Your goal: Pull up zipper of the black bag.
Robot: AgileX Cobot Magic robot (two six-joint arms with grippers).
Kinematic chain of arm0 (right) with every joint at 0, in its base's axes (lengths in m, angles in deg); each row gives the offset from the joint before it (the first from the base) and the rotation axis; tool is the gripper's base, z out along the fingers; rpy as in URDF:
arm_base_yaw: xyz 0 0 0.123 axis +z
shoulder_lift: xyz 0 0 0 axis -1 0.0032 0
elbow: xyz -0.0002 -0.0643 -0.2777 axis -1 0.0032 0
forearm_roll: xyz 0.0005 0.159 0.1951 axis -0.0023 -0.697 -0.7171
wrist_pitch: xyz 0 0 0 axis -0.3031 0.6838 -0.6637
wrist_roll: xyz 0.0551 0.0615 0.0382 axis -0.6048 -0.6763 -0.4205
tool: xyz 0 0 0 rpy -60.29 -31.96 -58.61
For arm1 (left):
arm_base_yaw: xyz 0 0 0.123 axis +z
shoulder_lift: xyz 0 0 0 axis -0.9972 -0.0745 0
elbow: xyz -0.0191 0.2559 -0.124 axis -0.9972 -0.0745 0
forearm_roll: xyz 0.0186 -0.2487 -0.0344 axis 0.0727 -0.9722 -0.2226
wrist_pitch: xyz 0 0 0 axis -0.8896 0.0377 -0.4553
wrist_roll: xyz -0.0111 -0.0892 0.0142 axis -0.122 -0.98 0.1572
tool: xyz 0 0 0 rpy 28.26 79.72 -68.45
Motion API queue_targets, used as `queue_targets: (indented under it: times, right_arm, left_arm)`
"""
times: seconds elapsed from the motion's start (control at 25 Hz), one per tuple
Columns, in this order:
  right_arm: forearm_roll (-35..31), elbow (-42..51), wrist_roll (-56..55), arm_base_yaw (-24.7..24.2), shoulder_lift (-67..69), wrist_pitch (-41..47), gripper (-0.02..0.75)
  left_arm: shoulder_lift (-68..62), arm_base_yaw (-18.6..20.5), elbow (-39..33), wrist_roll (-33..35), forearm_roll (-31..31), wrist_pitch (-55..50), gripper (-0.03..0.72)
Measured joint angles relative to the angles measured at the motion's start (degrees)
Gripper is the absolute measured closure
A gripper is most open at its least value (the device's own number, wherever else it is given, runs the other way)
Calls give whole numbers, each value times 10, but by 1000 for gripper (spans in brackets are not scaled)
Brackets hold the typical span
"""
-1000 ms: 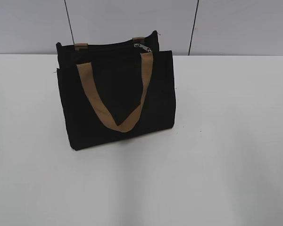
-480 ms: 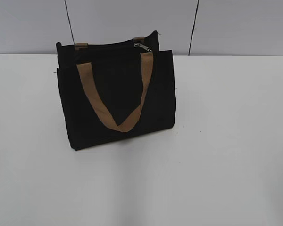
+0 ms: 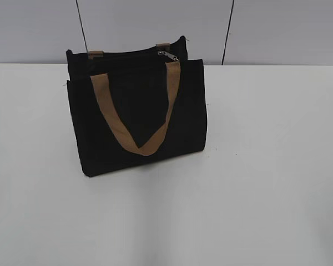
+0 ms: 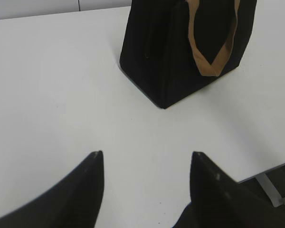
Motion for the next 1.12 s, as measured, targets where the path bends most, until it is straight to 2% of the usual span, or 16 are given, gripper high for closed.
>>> queue_targets:
  times: [0.28,0.4,0.64,0.84,0.96,1.12]
  right_arm:
    - [2,0,0,0,0,-1,202]
    - [3,0,0,-4,0,-1,202]
    - [4,0,0,-49,-7,-3,202]
    - [4,1,0,-84,-23,-3,202]
    - [4,1,0,-101,-23,-3,202]
    - [4,1,0,-105,-23,-3,202]
  left_arm:
    - [0,10,0,0,0,0,254]
    - [0,62,0,0,-1,0,254]
    - [25,224,0,0,0,2,254]
    - [25,332,-1,0,0,3,254]
    - [25,365,-1,0,0,3,254]
    - [25,371,-1,0,1,3,254]
